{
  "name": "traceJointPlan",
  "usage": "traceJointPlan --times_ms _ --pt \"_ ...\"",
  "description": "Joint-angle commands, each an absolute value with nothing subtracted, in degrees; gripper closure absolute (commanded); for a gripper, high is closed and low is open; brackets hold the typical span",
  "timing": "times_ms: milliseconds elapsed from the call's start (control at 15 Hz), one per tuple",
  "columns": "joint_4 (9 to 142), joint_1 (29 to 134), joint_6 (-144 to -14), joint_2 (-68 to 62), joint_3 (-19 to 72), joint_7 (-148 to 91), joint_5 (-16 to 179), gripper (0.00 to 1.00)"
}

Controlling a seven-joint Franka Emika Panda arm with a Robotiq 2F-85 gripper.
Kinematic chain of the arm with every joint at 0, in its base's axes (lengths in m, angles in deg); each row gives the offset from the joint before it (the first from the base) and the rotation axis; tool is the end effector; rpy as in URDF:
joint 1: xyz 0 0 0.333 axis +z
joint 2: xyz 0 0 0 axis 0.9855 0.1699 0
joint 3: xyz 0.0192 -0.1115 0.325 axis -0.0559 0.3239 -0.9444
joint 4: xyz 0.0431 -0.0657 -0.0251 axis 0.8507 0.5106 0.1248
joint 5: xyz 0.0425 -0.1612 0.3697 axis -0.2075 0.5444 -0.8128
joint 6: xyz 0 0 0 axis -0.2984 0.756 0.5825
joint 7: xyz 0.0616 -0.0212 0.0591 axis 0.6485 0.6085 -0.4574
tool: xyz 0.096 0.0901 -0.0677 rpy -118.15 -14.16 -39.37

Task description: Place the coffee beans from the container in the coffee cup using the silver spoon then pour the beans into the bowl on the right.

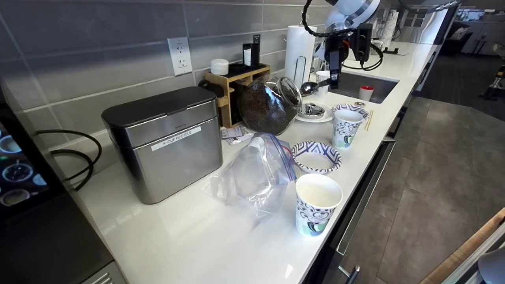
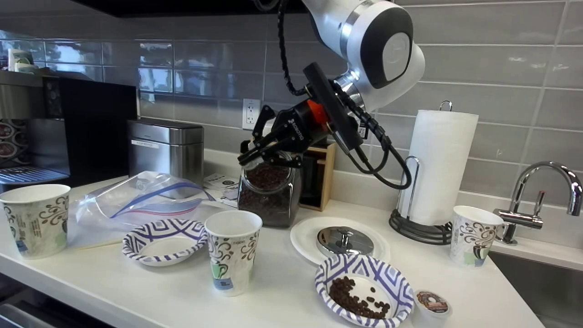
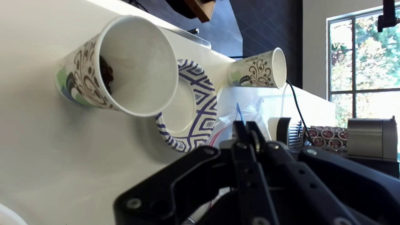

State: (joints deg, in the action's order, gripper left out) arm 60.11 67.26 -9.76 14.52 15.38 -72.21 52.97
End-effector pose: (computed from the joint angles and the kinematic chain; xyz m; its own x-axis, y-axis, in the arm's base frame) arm 0.6247 -0.0071 0.3644 0.7344 0.6398 -0.2265 0.2627 -0.5757 -0.7743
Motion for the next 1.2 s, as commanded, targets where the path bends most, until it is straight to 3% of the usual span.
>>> traceJointPlan --times_ms 0,533,1133 --pt "68.52 67.79 -10.1 7.99 17.46 -76.68 55.9 0.99" --pt "78.08 67.7 -10.83 0.48 21.38 -83.68 61.55 0.99" --pt "87.45 70.52 -22.33 -7.43 23.01 -82.57 69.83 0.99"
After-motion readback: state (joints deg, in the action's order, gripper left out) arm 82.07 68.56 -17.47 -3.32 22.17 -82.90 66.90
